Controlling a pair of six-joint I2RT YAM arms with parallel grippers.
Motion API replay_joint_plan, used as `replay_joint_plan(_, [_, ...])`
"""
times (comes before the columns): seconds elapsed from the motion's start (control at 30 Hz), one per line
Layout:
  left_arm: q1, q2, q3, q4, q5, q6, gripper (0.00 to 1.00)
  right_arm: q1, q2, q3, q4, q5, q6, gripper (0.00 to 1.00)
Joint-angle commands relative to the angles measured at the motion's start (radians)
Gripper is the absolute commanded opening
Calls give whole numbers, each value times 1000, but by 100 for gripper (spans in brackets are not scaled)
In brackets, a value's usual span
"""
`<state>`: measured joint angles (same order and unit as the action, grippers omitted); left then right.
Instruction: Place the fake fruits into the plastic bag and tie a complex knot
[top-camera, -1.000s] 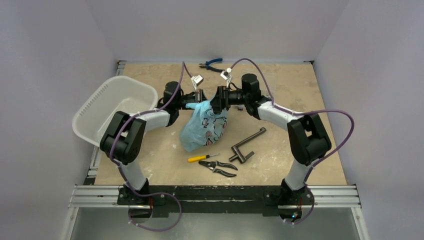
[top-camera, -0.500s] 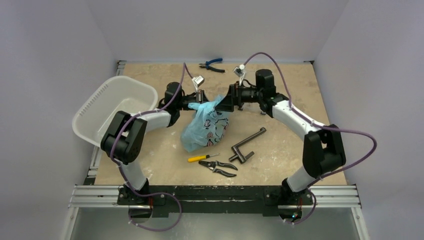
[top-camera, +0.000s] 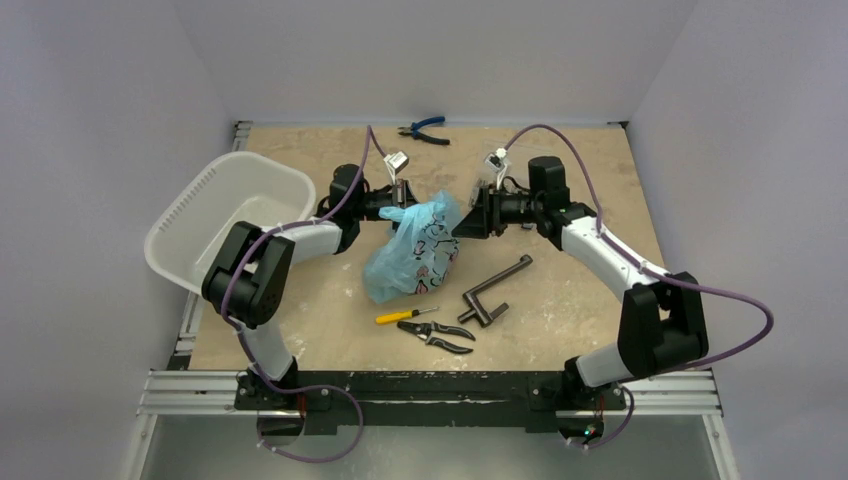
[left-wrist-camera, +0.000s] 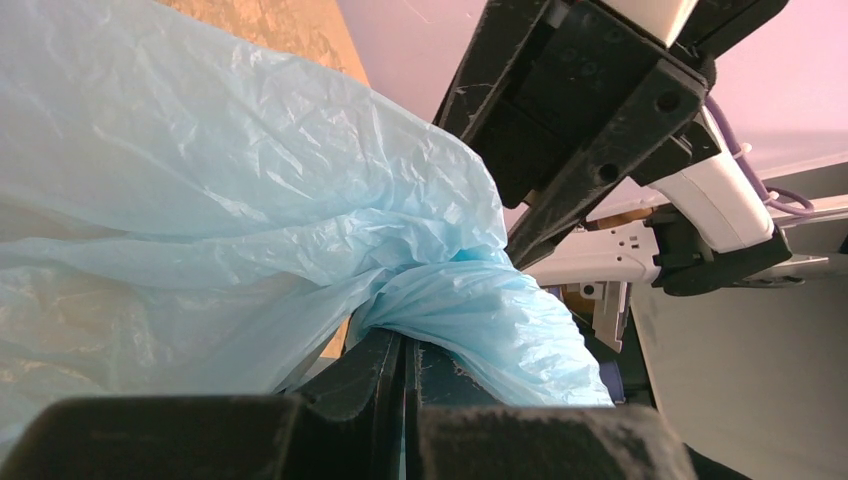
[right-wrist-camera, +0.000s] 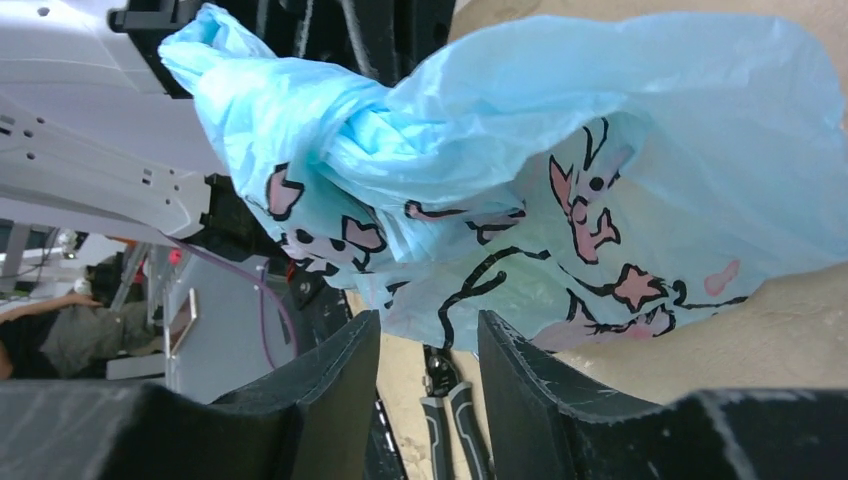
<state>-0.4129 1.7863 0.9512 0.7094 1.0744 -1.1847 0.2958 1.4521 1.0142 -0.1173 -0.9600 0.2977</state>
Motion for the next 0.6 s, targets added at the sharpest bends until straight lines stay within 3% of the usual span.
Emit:
replay_joint_plan(0.0, [-6, -1, 27, 37, 18, 21, 0, 4, 12, -20, 154, -19, 122, 42])
replay_joint_plan(0.1, [-9, 0, 29, 38, 20, 23, 0, 11, 52, -21, 249, -28, 201, 49])
replay_joint_plan(0.57, [-52, 12, 55, 44, 38, 40, 0, 92, 195, 30, 526, -41, 402, 48])
